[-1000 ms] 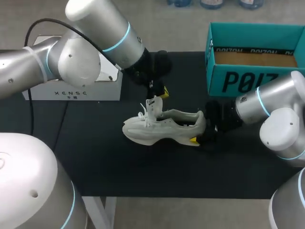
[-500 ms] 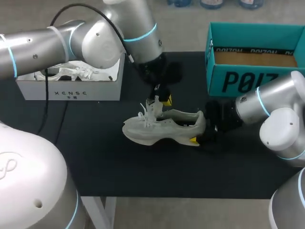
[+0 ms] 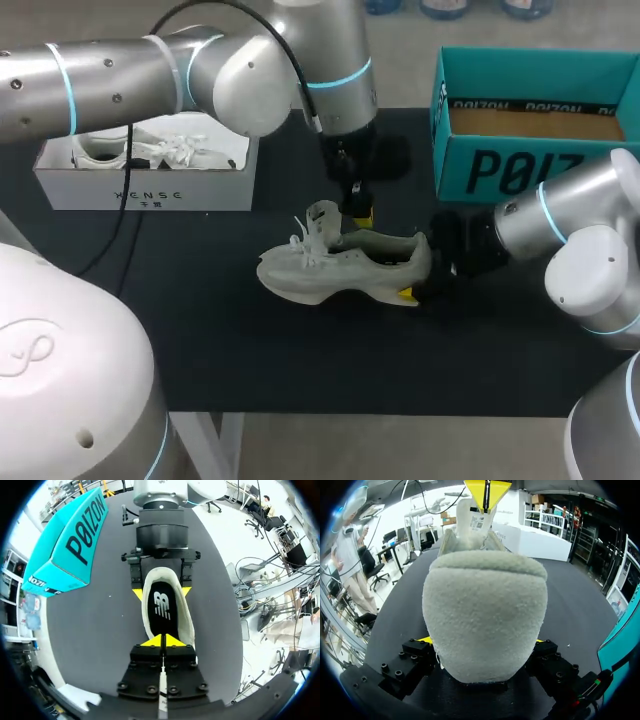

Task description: Take the shoe out of the shoebox, open the shoe tongue, remove and reinsert the insole, then place the shoe into the shoebox

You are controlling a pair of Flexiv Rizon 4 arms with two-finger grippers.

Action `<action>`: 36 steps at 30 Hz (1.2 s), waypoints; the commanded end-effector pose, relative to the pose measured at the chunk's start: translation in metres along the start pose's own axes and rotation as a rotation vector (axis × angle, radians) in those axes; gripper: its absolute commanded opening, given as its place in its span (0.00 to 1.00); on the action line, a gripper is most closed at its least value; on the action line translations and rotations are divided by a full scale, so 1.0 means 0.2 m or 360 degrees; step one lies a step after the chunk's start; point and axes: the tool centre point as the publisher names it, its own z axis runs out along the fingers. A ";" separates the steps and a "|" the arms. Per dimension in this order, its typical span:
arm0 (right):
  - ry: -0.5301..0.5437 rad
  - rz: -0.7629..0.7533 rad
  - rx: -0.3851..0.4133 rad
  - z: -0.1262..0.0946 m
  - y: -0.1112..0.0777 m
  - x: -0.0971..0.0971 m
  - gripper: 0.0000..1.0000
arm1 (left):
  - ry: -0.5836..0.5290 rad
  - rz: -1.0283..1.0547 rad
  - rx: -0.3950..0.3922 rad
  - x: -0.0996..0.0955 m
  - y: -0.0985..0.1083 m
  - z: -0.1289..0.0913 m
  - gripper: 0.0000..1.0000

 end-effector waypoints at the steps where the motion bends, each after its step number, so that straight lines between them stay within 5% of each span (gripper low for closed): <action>1: -0.0003 0.0002 0.0002 0.02 -0.01 0.00 0.00 | -0.0044 -0.0001 0.0016 0.03 0.02 0.00 0.00; 10: -0.0003 0.0002 0.0002 0.02 -0.01 0.00 0.00 | -0.0044 -0.0001 0.0016 0.03 0.02 0.00 0.00; 13: -0.0003 0.0002 0.0002 0.02 -0.01 0.00 0.00 | -0.0315 -0.0054 -0.0088 0.02 -0.01 0.00 0.00; 17: -0.0003 0.0002 0.0002 0.02 -0.01 0.00 0.00 | -0.0424 -0.0051 -0.0133 0.03 -0.02 0.06 0.00; 25: -0.0003 0.0002 0.0002 0.02 -0.01 0.00 0.00 | -0.0322 -0.0011 0.0036 0.03 -0.02 0.14 0.00; 36: -0.0003 0.0002 0.0002 0.02 -0.01 0.00 0.00 | -0.0213 0.0091 -0.0009 -0.03 -0.05 0.29 0.00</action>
